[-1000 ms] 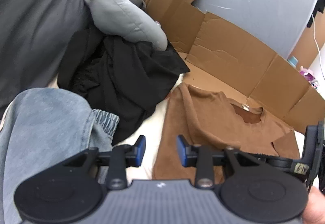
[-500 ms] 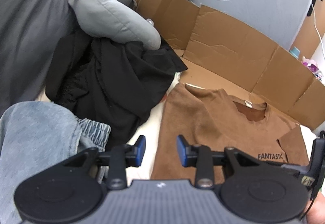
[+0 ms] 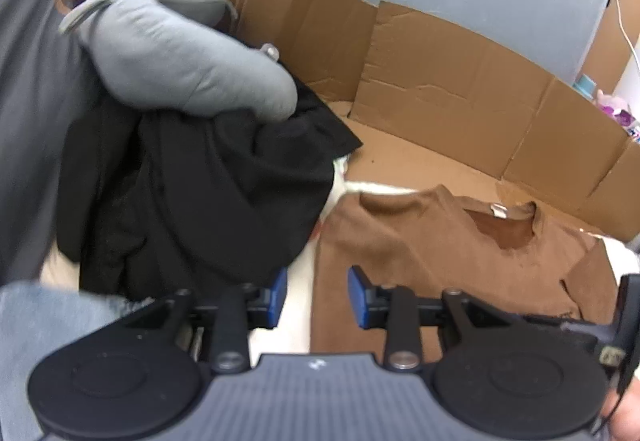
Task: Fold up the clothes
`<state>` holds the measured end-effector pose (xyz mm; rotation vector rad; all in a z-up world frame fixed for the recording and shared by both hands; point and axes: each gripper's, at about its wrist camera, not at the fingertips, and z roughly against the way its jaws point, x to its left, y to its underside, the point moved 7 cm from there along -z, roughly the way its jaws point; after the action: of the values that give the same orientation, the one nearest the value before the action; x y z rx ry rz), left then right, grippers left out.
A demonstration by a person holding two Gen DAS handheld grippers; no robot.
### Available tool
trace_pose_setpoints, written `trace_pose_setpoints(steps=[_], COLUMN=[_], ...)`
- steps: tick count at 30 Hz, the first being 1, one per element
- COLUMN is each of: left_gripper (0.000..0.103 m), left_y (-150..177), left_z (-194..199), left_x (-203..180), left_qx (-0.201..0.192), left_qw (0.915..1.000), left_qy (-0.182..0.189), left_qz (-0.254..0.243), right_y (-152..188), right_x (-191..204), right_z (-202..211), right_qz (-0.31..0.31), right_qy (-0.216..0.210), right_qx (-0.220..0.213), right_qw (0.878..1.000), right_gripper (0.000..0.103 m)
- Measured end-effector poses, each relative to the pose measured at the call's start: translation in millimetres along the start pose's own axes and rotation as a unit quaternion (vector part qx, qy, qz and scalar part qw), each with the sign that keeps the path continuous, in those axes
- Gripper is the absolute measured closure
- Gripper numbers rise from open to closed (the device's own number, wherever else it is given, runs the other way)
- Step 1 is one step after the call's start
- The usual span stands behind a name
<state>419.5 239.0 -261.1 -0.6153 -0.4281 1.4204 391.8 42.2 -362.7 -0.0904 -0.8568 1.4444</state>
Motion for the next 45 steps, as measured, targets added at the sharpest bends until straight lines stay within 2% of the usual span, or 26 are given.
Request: trace_pose_setpoints(steps=[5, 11, 15, 19, 21, 23, 25, 27, 31, 40, 44, 45], left_gripper=[0.068, 0.067, 0.066, 0.066, 0.067, 0.074, 0.092, 0.095, 0.096, 0.093, 0.092, 0.092], left_y=[-22.6, -36.2, -40.8, -38.7, -36.0, -34.2, -34.4, -34.5, -35.4, -38.9, -41.6, -42.6], left_z=[-17.4, -50.5, -75.0, -91.7, -98.1, -103.1, -105.3, -107.5, -112.8, -126.3, -119.2, -113.1], left_x=[-11.9, -42.4, -48.3, -47.2, -43.8, -39.6, -34.7, -29.7, -19.4, -11.3, -9.4, -10.5], left_qx=[-0.002, 0.007, 0.025, 0.042, 0.052, 0.058, 0.055, 0.052, 0.049, 0.058, 0.058, 0.053], left_qw=[0.9995, 0.9973, 0.9953, 0.9939, 0.9932, 0.9927, 0.9928, 0.9928, 0.9933, 0.9949, 0.9968, 0.9971], left_qy=[0.000, 0.026, -0.016, -0.029, -0.037, -0.044, -0.051, -0.058, -0.065, -0.053, -0.042, -0.042], left_qz=[-0.031, -0.068, -0.092, -0.097, -0.097, -0.096, -0.093, -0.091, -0.082, -0.063, -0.037, -0.035], right_y=[0.0, 1.1, 1.3, 1.3, 1.2, 1.1, 1.2, 1.2, 0.0, -7.7, -10.6, -11.0], right_x=[-2.8, -12.5, -14.7, -16.0, -15.7, -15.4, -16.2, -17.0, -17.3, -9.6, -5.7, -4.7], right_z=[-3.7, -3.3, -0.6, -0.4, -0.8, -1.3, -1.7, -1.9, -2.0, -10.9, -18.5, -19.6], right_qz=[-0.020, -0.063, -0.066, -0.070, -0.070, -0.069, -0.073, -0.077, -0.081, -0.086, -0.080, -0.077], right_qy=[-0.010, -0.026, -0.023, -0.025, -0.025, -0.026, -0.030, -0.034, -0.035, -0.037, -0.027, -0.023], right_qx=[-0.001, -0.001, -0.001, -0.001, -0.002, -0.002, -0.004, -0.006, -0.007, -0.011, -0.010, -0.009], right_qw=[1.000, 0.998, 0.998, 0.997, 0.997, 0.997, 0.997, 0.996, 0.996, 0.996, 0.996, 0.997], right_gripper=[0.059, 0.060, 0.060, 0.060, 0.060, 0.060, 0.060, 0.060, 0.060, 0.059, 0.059, 0.066])
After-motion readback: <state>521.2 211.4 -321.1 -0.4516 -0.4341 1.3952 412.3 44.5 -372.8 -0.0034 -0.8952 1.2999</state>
